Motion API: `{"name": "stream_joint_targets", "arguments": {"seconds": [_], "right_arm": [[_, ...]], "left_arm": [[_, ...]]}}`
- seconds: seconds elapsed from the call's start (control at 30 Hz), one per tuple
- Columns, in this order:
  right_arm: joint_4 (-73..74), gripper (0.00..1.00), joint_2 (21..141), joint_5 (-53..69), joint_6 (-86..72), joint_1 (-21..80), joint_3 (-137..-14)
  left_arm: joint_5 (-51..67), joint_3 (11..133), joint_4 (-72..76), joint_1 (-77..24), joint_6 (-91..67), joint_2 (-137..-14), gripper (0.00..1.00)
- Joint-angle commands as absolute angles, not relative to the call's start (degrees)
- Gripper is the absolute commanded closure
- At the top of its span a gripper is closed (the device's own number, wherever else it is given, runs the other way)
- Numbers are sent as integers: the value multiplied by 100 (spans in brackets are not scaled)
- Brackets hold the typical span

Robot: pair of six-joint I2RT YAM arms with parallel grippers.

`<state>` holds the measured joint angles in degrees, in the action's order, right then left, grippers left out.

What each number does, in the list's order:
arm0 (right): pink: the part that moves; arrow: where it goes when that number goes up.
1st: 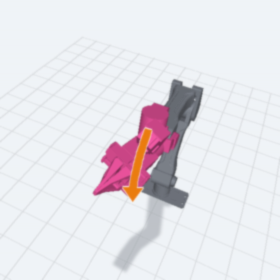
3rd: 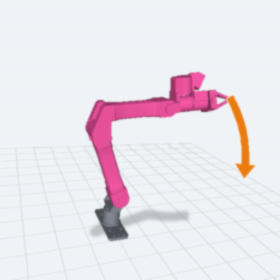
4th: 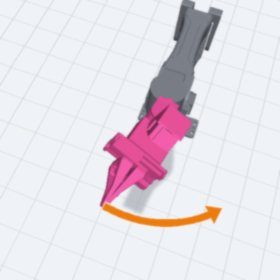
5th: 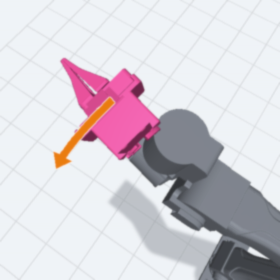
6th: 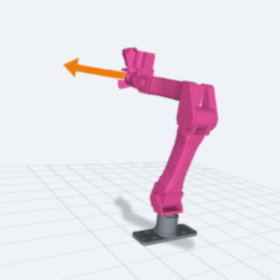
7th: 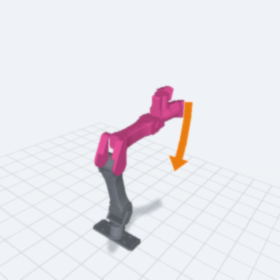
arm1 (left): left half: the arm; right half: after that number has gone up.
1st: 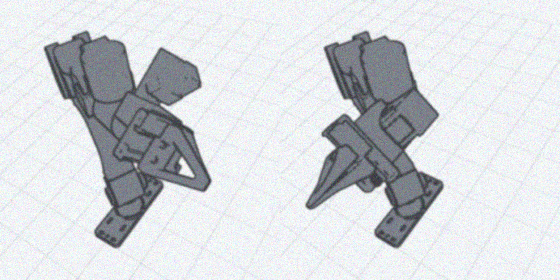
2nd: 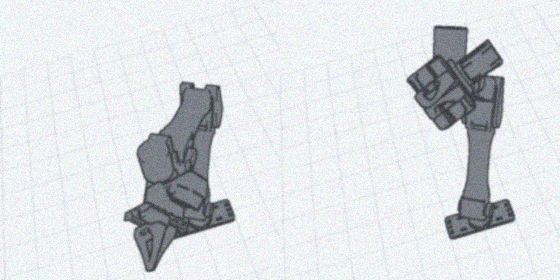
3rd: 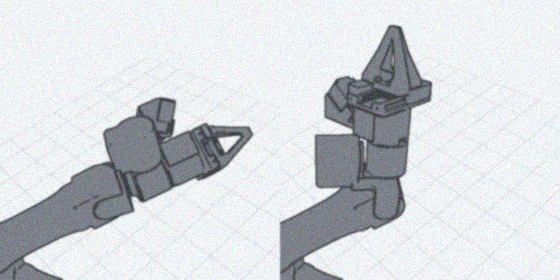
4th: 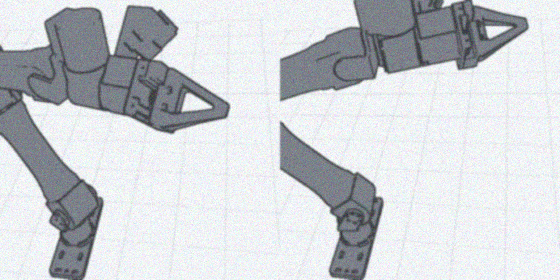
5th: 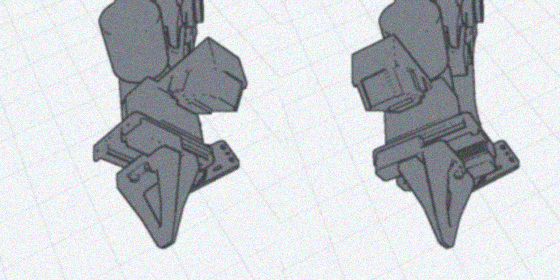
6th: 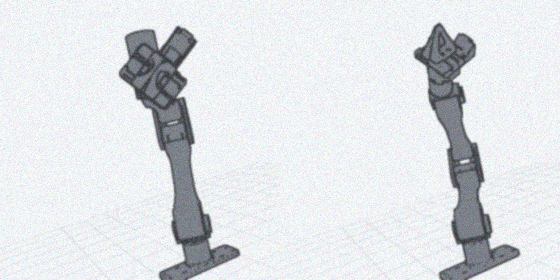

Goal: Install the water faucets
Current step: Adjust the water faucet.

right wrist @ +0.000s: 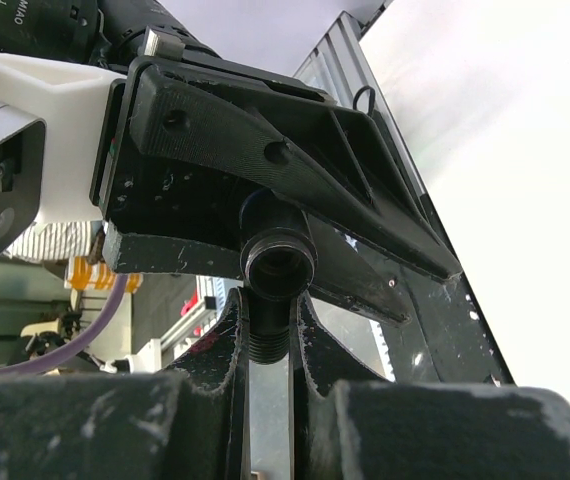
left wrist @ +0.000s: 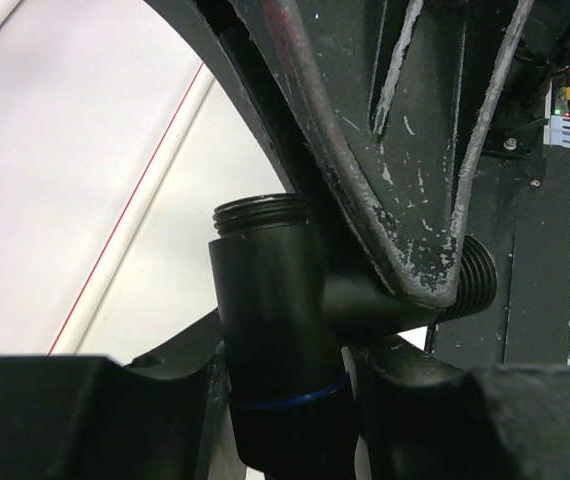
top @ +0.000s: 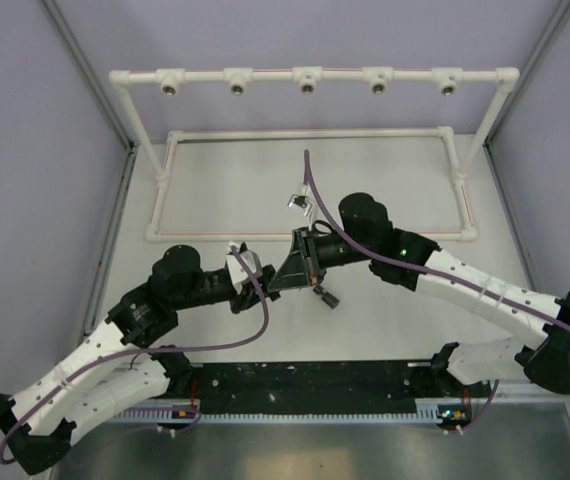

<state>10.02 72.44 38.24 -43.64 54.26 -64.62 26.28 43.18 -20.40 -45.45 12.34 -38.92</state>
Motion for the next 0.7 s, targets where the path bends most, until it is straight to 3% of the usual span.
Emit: {"name": "stream_joint_targets", "arguments": {"seconds": [0.0, 0.27, 0.4, 0.67], "right_arm": [[457, 100, 7295, 3691, -4333, 5555, -6601], [536, 100, 7216, 3630, -4166, 5581, -6478], [536, 100, 7233, 3639, -4175, 5581, -6442], [536, 100, 7356, 3753, -4219, 5642, -6521]], "left_arm": [[2760, 4579, -1284, -4658, 1082, -3938, 100], [2750, 4149, -231, -4658, 309, -3525, 99], [2935, 4017, 106, -4667, 141, -3471, 77], [3138, 4166, -132, -4658, 316, -3674, 62]]}}
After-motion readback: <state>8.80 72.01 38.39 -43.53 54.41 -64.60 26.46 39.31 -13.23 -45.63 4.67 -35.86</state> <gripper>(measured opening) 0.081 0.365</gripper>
